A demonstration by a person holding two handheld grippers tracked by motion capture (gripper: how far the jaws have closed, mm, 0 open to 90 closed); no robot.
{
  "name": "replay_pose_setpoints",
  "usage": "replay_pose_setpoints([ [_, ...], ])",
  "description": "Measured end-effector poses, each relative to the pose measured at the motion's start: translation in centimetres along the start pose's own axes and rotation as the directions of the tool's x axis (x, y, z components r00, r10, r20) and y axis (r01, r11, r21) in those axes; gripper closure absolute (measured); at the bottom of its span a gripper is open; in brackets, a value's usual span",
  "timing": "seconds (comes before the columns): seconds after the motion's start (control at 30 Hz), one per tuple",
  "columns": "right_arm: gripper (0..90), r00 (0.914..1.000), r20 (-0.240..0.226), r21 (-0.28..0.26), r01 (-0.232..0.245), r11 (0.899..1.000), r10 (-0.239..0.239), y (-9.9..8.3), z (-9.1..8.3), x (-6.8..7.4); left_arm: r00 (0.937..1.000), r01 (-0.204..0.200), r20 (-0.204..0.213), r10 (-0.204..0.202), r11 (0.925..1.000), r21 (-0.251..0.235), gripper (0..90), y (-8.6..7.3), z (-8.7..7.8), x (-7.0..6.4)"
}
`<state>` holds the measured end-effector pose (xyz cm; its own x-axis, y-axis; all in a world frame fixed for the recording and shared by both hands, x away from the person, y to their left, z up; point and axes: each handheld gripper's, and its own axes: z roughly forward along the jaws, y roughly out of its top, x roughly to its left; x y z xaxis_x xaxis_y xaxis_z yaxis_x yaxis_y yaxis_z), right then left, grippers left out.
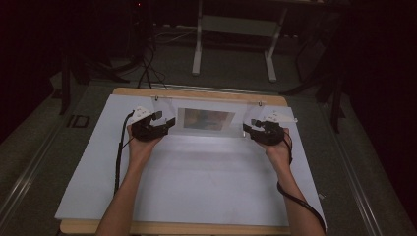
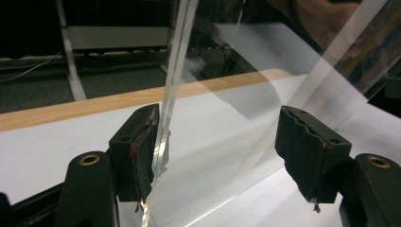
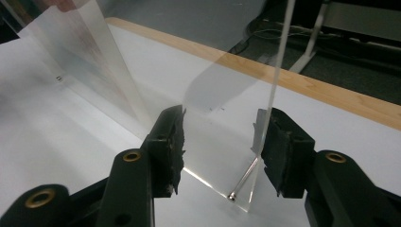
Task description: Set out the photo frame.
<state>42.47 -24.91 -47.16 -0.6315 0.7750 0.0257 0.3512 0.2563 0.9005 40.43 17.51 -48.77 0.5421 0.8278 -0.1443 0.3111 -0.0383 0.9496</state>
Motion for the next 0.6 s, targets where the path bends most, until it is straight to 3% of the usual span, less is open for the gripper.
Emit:
replay_pose_setpoints([
  [0.17, 51.8, 0.9996, 0.027, 0.005, 0.006, 1.000, -0.006, 0.1, 0.2, 0.2, 0.9983, -0.034, -0.046, 0.035, 0.9990, 0.030, 32.3, 0.2, 0.4, -0.4],
  [0.2, 51.8, 0.9994, 0.035, 0.007, 0.008, 1.000, -0.008, 0.2, 0.3, 0.3, 0.9964, -0.055, -0.062, 0.057, 0.9977, 0.040, 32.3, 0.3, 0.5, -0.6],
  [0.37, 51.4, 0.9946, 0.090, 0.010, 0.052, 0.999, -0.052, 0.1, 0.5, 1.0, 0.9947, -0.068, -0.075, 0.071, 0.9967, 0.045, 32.6, 0.4, 0.6, -0.7],
  [0.43, 51.0, 0.9931, 0.100, 0.021, 0.059, 0.998, -0.061, 0.3, 0.6, 1.1, 0.9928, -0.078, -0.087, 0.083, 0.9956, 0.051, 32.5, 0.5, 0.6, -0.8],
  [0.53, 50.9, 0.9914, 0.112, 0.034, 0.065, 0.997, -0.068, 0.5, 0.7, 1.2, 0.9842, -0.122, -0.119, 0.131, 0.9893, 0.079, 32.3, 0.7, 0.9, -1.2],
  [0.6, 50.9, 0.9909, 0.117, 0.035, 0.063, 0.997, -0.066, 0.6, 0.7, 1.2, 0.9835, -0.124, -0.122, 0.134, 0.9888, 0.084, 32.1, 0.7, 0.9, -1.2],
])
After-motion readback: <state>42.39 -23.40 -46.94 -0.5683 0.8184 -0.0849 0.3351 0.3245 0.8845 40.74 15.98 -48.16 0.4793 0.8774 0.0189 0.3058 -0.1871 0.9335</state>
